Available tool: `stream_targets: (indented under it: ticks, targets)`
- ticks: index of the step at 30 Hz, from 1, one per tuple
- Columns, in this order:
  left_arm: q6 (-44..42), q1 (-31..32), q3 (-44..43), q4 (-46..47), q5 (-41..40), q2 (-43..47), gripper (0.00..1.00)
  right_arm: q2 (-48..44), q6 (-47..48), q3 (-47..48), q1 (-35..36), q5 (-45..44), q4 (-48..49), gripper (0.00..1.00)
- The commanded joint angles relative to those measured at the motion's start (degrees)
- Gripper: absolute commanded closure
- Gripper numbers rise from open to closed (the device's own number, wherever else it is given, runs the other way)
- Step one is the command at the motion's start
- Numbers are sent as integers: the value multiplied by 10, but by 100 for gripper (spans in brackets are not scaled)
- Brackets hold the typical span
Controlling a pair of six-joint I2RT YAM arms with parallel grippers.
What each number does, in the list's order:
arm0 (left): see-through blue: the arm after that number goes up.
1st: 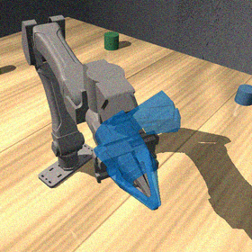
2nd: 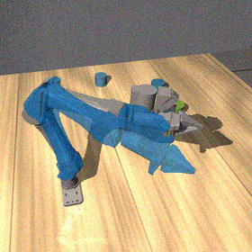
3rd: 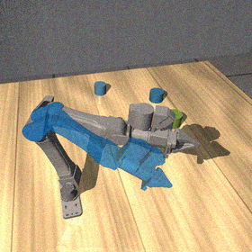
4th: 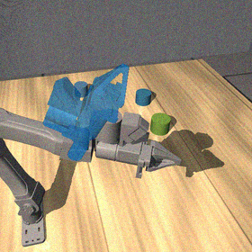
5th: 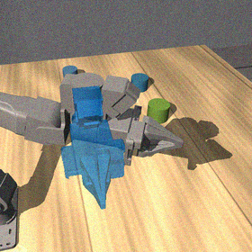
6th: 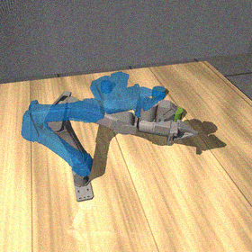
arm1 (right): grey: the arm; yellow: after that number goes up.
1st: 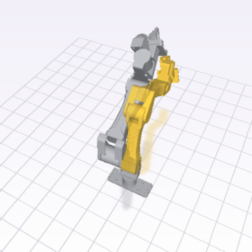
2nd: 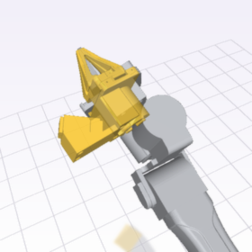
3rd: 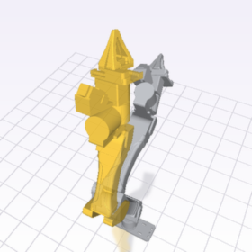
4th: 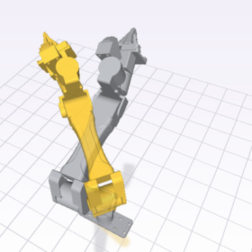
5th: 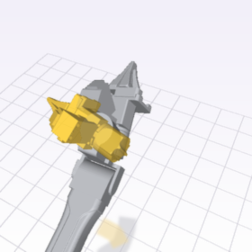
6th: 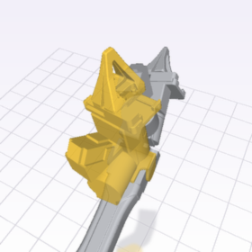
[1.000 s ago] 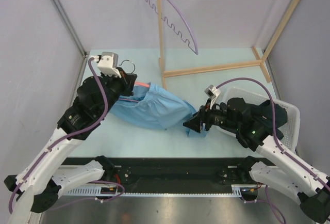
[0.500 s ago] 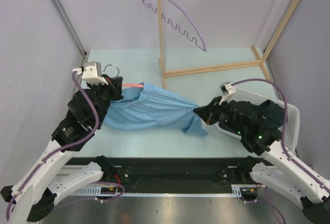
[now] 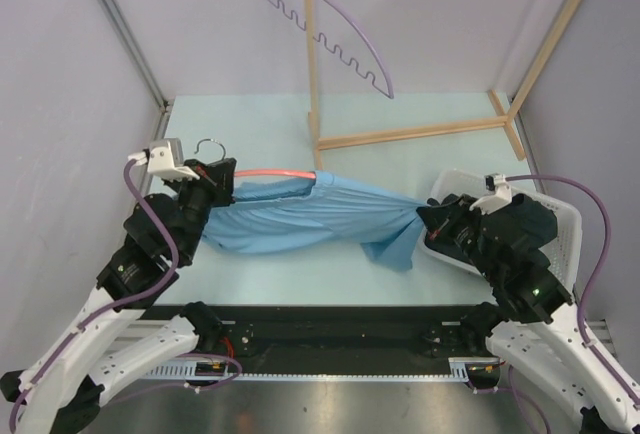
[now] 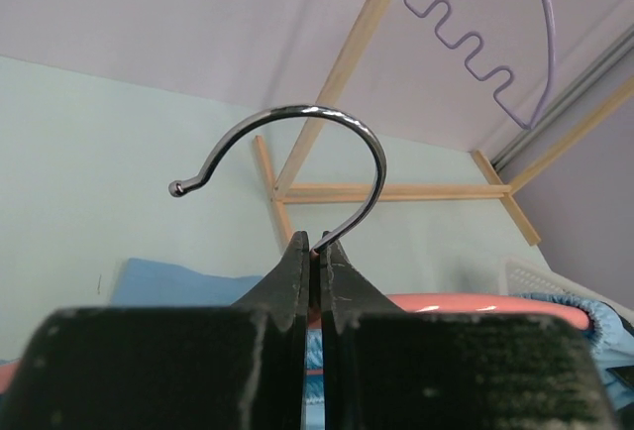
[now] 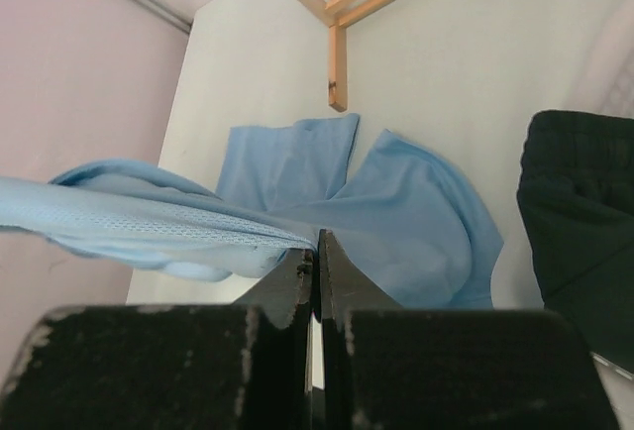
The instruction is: Remove the shorts from the hanger
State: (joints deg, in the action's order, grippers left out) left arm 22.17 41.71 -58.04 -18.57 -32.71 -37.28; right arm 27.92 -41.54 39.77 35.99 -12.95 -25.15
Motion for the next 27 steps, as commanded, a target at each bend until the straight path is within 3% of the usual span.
stream_targets:
  ticks: [1, 4, 7, 15, 22, 27]
  targets:
    - [-26, -18, -21, 64, -128, 54, 100, -16, 6, 10, -61, -116, -111, 100]
    - [-31, -18, -30, 60, -94, 51, 100, -26, 55, 9, -65, -57, -62, 100]
    - [-29, -18, -44, 38, -82, 41, 100, -26, 42, 21, -69, -83, -73, 100]
    - [-6, -18, -24, 29, -146, 76, 100, -52, -84, 8, -120, -108, -148, 100]
    - [-2, -17, 2, 40, -223, 127, 100, -66, -107, 2, -135, -122, -157, 100]
    - [4, -17, 18, 56, -236, 159, 100, -52, -106, -5, -139, -103, -148, 100]
